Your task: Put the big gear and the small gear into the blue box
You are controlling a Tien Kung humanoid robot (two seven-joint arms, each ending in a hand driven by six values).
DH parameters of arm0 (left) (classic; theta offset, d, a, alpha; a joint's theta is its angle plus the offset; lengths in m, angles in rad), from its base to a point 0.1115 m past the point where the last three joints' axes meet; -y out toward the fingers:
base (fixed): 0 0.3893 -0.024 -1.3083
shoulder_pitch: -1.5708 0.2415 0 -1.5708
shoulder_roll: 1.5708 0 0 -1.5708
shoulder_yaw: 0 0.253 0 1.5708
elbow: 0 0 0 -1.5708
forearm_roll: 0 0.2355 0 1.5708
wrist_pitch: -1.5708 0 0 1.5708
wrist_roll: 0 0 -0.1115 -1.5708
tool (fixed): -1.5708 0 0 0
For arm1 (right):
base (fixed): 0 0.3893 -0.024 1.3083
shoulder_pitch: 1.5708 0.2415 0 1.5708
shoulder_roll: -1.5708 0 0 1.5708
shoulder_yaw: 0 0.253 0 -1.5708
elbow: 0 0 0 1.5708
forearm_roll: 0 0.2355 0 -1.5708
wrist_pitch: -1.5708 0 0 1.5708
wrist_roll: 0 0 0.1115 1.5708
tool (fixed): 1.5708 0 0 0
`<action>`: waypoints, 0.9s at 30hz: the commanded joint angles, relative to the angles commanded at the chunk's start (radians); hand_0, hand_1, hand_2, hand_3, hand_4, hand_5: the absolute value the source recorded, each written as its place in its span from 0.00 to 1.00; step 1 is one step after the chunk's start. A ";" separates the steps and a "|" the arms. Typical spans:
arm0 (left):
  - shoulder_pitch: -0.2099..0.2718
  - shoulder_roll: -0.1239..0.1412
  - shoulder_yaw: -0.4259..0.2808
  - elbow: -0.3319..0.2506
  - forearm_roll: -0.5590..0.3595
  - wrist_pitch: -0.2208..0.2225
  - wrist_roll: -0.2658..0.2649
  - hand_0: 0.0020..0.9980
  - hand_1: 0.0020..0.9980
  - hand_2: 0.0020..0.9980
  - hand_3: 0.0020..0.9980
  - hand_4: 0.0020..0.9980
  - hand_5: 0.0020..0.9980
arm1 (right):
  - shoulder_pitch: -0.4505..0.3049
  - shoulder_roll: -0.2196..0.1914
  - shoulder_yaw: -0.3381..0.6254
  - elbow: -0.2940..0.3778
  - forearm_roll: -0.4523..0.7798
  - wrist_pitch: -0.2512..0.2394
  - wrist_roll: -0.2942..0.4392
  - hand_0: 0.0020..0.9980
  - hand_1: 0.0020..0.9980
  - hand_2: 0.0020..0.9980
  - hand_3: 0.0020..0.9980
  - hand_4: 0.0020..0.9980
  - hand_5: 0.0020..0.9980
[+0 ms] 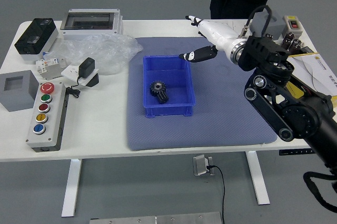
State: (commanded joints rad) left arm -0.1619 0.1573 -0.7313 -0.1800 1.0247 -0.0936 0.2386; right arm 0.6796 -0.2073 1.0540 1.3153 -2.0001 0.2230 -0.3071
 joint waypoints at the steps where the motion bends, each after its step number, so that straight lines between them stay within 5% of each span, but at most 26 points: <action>1: -0.001 0.000 0.000 0.000 -0.002 0.000 -0.001 0.81 0.81 0.78 0.72 0.47 0.16 | -0.015 -0.013 0.019 0.004 0.027 -0.024 0.010 0.86 0.82 0.95 0.98 0.75 0.47; 2: -0.001 -0.001 0.000 0.000 -0.003 0.001 -0.001 0.81 0.81 0.78 0.72 0.47 0.16 | -0.028 -0.024 0.036 0.007 0.053 -0.045 0.019 0.88 0.84 0.95 0.95 0.62 0.55; 7: -0.003 -0.003 -0.004 0.000 -0.003 0.001 -0.001 0.81 0.81 0.78 0.72 0.47 0.16 | -0.089 -0.072 0.125 0.018 0.184 -0.116 0.063 0.88 0.84 0.95 0.95 0.62 0.55; 9: -0.004 -0.004 -0.007 0.000 -0.002 0.001 0.000 0.81 0.81 0.78 0.72 0.47 0.16 | -0.114 -0.092 0.164 0.023 0.246 -0.124 0.079 0.90 0.84 0.95 0.94 0.57 0.64; 16: -0.009 -0.004 -0.013 0.000 0.002 0.002 0.000 0.81 0.81 0.78 0.72 0.47 0.16 | -0.192 -0.146 0.302 0.032 0.487 -0.112 0.116 0.89 0.84 0.94 0.93 0.56 0.69; 27: -0.012 -0.004 -0.010 0.000 0.004 0.001 -0.002 0.81 0.81 0.78 0.72 0.47 0.16 | -0.263 -0.170 0.434 0.024 0.798 -0.097 0.150 0.89 0.84 0.92 0.92 0.55 0.74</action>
State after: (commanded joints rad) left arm -0.1737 0.1531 -0.7412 -0.1800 1.0283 -0.0921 0.2369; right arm 0.4165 -0.3775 1.4883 1.3391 -1.2024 0.1258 -0.1571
